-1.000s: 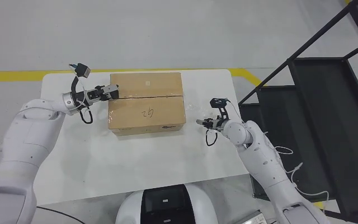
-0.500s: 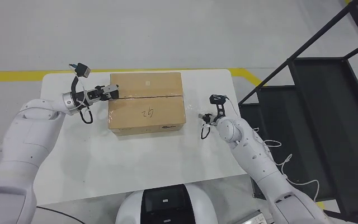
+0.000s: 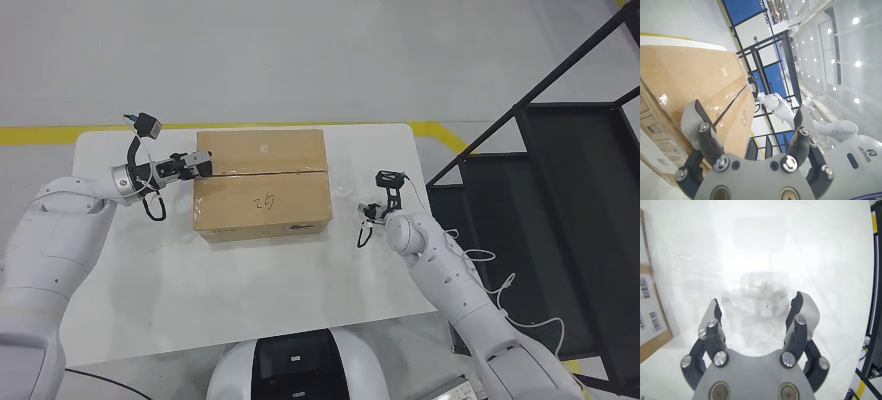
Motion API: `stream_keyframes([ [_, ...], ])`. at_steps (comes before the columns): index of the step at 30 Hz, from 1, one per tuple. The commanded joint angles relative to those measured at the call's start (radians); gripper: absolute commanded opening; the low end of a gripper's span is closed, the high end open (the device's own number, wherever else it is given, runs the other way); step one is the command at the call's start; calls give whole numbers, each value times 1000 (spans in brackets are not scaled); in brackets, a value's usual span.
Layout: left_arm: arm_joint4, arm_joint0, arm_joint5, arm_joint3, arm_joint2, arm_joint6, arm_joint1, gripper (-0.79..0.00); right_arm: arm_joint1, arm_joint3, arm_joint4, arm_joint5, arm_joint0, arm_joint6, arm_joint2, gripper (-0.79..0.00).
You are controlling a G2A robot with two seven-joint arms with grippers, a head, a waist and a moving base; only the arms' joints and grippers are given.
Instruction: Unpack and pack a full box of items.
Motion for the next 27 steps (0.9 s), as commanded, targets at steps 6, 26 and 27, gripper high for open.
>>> stream_keyframes([
  [6,0,0,0,0,0,0,0,0,-9,33,-11,11,24,-13,-10,-182],
  [26,0,0,0,0,0,0,0,0,-32,86,-68,6,69,4,-47,-785],
  [27,0,0,0,0,0,0,0,0,-32,85,-69,4,69,4,-45,-785],
])
